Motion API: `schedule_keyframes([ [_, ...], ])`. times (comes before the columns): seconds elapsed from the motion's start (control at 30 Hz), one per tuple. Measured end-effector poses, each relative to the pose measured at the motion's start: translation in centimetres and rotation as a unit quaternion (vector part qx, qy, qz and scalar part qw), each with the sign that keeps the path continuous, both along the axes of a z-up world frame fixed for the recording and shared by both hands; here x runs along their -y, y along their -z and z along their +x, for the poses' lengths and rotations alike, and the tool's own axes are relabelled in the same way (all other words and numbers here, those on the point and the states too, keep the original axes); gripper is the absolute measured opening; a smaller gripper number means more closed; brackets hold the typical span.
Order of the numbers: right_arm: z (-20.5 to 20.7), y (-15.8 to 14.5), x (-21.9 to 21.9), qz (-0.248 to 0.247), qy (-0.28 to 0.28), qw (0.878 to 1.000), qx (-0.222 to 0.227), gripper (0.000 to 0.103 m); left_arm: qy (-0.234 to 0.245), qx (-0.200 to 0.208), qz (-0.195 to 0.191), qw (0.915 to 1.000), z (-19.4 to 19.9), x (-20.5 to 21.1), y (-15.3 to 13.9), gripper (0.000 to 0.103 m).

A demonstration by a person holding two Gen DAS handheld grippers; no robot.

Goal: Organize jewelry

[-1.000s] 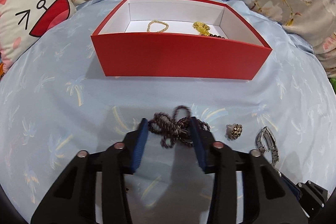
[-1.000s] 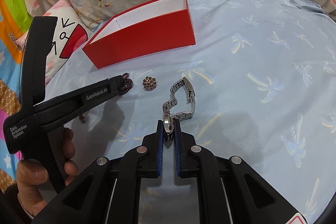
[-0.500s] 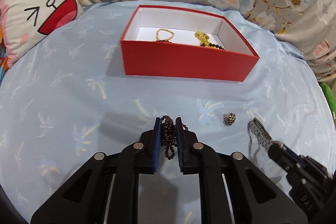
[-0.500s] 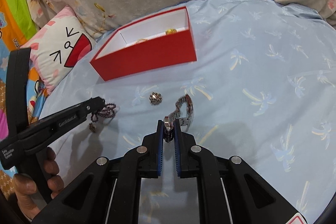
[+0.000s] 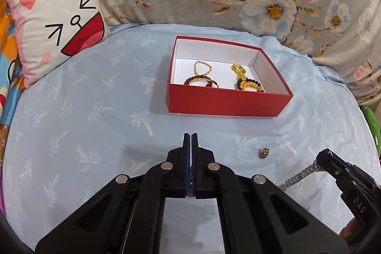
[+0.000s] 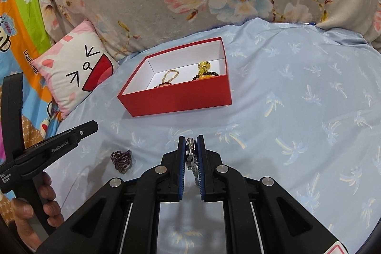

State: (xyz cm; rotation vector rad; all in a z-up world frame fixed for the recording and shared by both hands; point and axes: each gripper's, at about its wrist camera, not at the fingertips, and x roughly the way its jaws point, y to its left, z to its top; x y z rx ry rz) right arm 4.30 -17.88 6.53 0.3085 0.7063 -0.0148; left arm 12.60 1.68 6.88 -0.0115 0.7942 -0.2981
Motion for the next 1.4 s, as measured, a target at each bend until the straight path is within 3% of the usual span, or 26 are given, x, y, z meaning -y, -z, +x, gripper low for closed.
schedule_keyframes([
  [0.3,-0.3,0.3,0.0,0.007,0.001,1.000,-0.002,0.009,-0.002,-0.018,-0.001,0.9998,-0.1,-1.1,1.2,0.003],
  [0.37,-0.4,0.6,0.0,0.010,-0.001,1.000,-0.005,0.009,0.001,-0.024,0.005,0.9997,-0.4,-0.8,2.2,0.016],
  [0.4,-0.5,0.7,0.0,0.010,-0.001,1.000,-0.007,0.009,0.002,-0.027,0.008,0.9996,-0.6,-0.6,2.8,0.035],
  [0.43,-0.6,0.9,0.0,0.011,-0.001,1.000,-0.009,0.009,0.000,-0.027,0.011,0.9996,-0.8,-0.5,3.4,0.046],
  [0.47,-0.7,1.1,-0.1,0.012,-0.002,1.000,-0.011,0.009,0.003,-0.026,0.014,0.9995,-1.0,-0.3,4.0,0.047],
  [0.7,-0.9,1.6,-0.5,0.014,-0.005,1.000,-0.016,0.009,0.010,-0.054,0.042,0.9976,-1.0,1.1,7.5,0.044],
  [0.77,-0.9,1.6,-0.5,0.013,-0.005,1.000,-0.016,0.009,0.011,-0.050,0.046,0.9976,-1.2,1.2,7.6,0.035],
  [0.83,-0.9,1.6,-0.5,0.014,-0.005,1.000,-0.016,0.009,0.016,-0.051,0.045,0.9976,-1.2,1.1,7.5,0.019],
  [0.9,-0.9,1.6,-0.7,0.014,-0.006,1.000,-0.016,0.009,0.018,-0.056,0.031,0.9978,-1.2,0.8,7.3,0.015],
  [1.17,-1.0,0.8,-1.4,0.014,-0.012,1.000,-0.007,0.009,0.031,-0.047,-0.011,0.9983,-2.2,0.0,4.5,0.013],
  [1.4,-0.9,-0.6,-1.4,0.016,-0.017,1.000,0.009,0.009,0.041,-0.021,-0.026,0.9986,-2.6,0.1,1.5,0.013],
])
